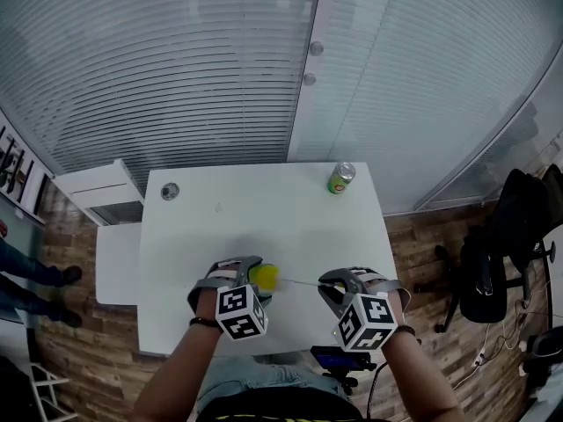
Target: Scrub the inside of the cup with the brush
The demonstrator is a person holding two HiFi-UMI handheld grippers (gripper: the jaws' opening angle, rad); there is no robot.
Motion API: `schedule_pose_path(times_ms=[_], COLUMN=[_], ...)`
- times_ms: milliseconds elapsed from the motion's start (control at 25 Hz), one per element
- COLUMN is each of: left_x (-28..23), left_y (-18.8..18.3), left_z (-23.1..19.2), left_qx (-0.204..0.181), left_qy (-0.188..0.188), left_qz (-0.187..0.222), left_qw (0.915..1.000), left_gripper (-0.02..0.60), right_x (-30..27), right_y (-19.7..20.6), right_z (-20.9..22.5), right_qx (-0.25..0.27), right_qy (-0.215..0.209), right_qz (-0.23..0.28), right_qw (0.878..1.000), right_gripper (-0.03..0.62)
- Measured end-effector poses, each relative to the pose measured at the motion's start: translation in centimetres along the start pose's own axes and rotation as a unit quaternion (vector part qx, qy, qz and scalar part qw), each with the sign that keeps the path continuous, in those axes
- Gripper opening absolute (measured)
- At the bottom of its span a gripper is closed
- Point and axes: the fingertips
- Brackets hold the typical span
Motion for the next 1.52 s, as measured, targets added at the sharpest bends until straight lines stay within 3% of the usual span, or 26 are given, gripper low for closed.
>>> schedule_pose_path(times_ms=[480,840,1120,1520], left_x=[-0.2,-0.2,-0.3,-0.3], left_y=[-1.3,0.2,0.4,0.8], left_z=[-1.0,-1.4,-1.5,-1.6], left_qx=[0.001,0.005,0.001,-0.001], left_qy=[-0.008,-0.014,-0.019,-0.022], left_qz=[0.015,-0.005,-0.010,-0.017], left_qw=[0.9998,0.9999,0.9998,0.9996], left_gripper=[0.400,0.402,0.401,0.402], right_x=[-1.5,-0.4,0.3,0.8], right_y=[0.0,-1.0,0.3,-0.8], right_z=[0.0,-0.3,0.9,-0.3], right_qx=[0.003,0.034,0.002,0.009], right_qy=[-0.012,-0.007,-0.003,-0.008], right_qz=[-0.010,0.011,0.002,0.021], right_qw=[1.000,0.999,1.000,1.000], right_gripper=[0.037,0.035,0.035,0.035])
Point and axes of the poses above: the fingertips, and each gripper's own axes: x backward along the fingers, z to its right, y out of its underside, and after that the axes turned 4 degrees about -x, right-handed
